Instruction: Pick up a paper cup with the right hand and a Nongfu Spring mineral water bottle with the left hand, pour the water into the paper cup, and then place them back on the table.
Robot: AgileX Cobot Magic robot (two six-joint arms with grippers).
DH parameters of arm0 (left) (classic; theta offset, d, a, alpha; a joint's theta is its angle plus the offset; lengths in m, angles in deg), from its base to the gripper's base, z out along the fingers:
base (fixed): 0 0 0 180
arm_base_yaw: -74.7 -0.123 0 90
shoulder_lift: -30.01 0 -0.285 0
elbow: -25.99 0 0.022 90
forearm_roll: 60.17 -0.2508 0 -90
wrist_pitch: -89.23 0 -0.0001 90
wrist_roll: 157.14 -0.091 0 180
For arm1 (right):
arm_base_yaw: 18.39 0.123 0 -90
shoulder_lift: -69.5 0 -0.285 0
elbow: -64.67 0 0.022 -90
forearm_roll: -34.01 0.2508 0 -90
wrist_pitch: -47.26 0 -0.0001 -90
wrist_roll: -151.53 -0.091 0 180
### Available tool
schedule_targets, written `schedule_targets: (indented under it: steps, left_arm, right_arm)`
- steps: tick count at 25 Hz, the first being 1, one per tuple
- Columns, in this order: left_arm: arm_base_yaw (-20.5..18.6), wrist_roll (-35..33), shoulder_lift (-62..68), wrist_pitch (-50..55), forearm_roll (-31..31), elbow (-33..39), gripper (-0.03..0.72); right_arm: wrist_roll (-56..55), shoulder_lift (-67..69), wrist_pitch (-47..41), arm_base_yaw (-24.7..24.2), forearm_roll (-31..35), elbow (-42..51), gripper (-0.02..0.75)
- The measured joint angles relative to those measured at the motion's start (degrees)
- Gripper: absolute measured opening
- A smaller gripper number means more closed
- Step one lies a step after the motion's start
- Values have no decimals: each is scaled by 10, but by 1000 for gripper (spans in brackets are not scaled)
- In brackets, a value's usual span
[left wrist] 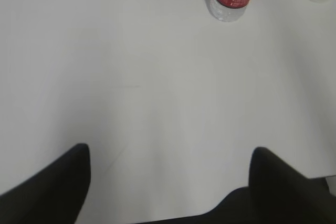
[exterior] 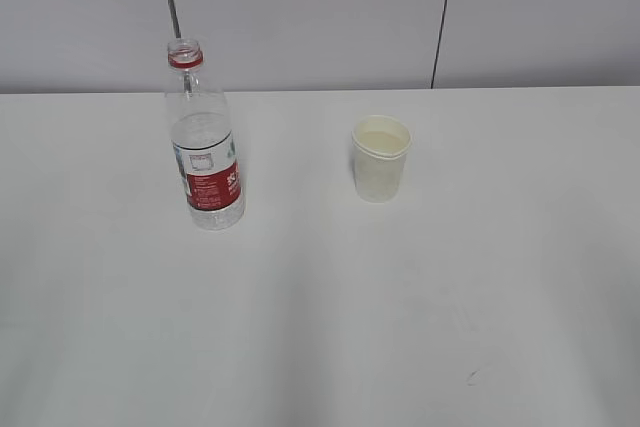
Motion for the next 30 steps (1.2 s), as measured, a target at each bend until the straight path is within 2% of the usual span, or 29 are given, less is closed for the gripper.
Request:
schedule_targets:
  steps: [10,23,30]
  left_arm:
    - [0,0,0,0,0,0,562]
    - [0,0,0,0,1,0,562]
    - [0,0,0,0,1,0,562]
  right_arm:
    - [1,-110,38,0,0,21,587]
    - [1,-204,42,0,-8,23,587]
    - [1,-206,-6,0,-8,3,587]
